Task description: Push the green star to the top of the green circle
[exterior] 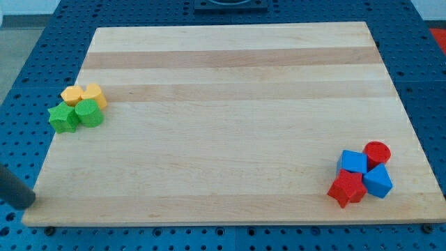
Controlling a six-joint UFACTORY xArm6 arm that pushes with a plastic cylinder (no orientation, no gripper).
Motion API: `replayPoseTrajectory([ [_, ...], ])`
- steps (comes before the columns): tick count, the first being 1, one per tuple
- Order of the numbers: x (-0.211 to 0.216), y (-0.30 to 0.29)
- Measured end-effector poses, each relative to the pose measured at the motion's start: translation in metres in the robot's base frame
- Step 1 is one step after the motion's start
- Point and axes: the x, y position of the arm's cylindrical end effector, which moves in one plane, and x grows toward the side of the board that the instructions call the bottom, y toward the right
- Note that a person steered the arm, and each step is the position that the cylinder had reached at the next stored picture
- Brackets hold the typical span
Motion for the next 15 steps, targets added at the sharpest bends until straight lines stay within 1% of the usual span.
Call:
replayPoseTrajectory([
  [1,-0.061,0.0],
  [3,-0.096,0.0],
  [7,-0.261,0.0],
  [8,-0.291,0.007],
  [10,-0.29,0.0],
  [13,-0.28,0.005],
  [15,-0.263,0.013],
])
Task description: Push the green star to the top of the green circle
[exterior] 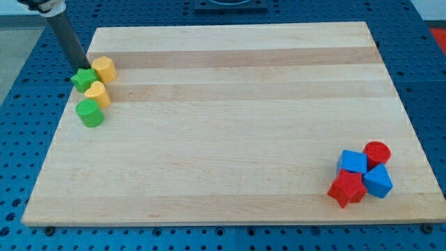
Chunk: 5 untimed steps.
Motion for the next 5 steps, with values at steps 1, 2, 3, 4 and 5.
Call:
replayPoseTrajectory([
  [1,0.011,0.001],
  [2,0.019,0.001],
  [3,0.034,0.007],
  [4,0.05,0.021],
  [5,0.06,0.037],
])
